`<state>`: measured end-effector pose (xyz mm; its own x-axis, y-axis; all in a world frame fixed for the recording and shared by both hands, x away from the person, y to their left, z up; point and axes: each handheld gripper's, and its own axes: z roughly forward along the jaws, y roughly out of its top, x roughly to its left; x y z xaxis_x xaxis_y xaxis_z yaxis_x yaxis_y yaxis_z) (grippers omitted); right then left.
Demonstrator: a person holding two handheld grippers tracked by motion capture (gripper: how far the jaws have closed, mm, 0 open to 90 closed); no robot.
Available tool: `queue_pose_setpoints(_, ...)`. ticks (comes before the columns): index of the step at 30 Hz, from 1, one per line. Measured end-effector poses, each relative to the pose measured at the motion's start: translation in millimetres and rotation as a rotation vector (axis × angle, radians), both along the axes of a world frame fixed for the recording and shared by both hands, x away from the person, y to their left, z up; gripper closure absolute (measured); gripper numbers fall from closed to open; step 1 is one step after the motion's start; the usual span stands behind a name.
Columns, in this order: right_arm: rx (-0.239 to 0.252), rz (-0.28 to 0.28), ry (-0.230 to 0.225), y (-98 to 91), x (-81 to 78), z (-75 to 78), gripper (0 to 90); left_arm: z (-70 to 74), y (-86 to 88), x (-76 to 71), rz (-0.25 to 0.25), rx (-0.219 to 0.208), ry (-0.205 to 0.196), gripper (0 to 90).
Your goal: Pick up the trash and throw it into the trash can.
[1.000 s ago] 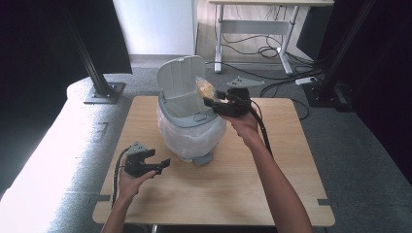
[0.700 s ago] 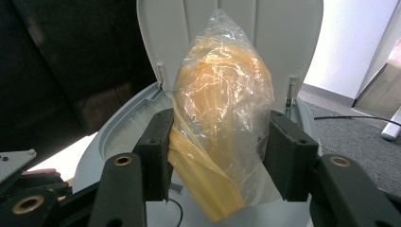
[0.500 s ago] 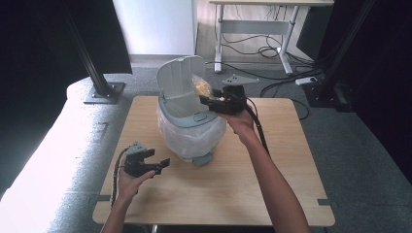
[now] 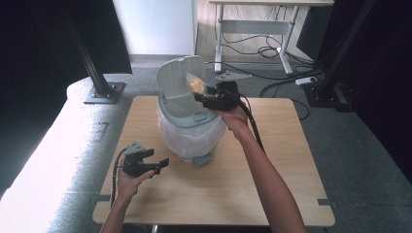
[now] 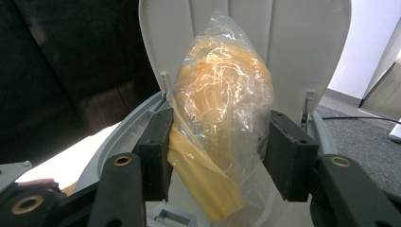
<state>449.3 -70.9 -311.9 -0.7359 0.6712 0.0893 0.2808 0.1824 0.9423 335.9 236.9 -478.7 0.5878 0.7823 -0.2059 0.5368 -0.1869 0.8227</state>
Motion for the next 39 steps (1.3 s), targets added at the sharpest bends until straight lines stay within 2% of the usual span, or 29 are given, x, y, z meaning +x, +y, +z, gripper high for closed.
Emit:
queue_pose_setpoints(11,-0.015,0.01,0.013,11.5,11.0,-4.3,47.3,-0.1,5.0,-1.4,0.014,-0.006,0.001,17.8)
queue_pose_setpoints(23,-0.025,0.018,0.026,19.6,16.3,-7.4,46.1,-0.1,6.9,-1.2,0.017,-0.009,-0.001,17.8)
queue_pose_setpoints(24,-0.023,0.017,0.026,19.7,16.5,-7.2,43.6,0.0,7.0,-1.2,0.017,-0.008,-0.001,17.8)
queue_pose_setpoints(26,-0.037,-0.007,0.022,21.0,17.2,-7.2,24.9,0.0,6.9,-1.4,0.017,-0.009,-0.001,17.8)
queue_pose_setpoints(28,-0.056,-0.024,0.036,20.9,19.0,-8.0,17.5,0.5,7.5,-1.8,0.018,-0.008,-0.002,17.8)
queue_pose_setpoints(29,-0.052,-0.024,0.049,19.7,19.4,-8.5,14.0,0.7,7.9,-1.8,0.019,-0.009,-0.003,17.8)
queue_pose_setpoints(34,-0.053,-0.033,0.037,11.6,13.2,-8.5,13.5,1.3,10.1,-1.8,0.024,-0.012,-0.006,17.8)
queue_pose_setpoints(39,-0.045,-0.039,0.015,-5.5,-0.3,-6.9,15.7,2.0,9.6,-2.3,0.023,-0.011,-0.009,17.8)
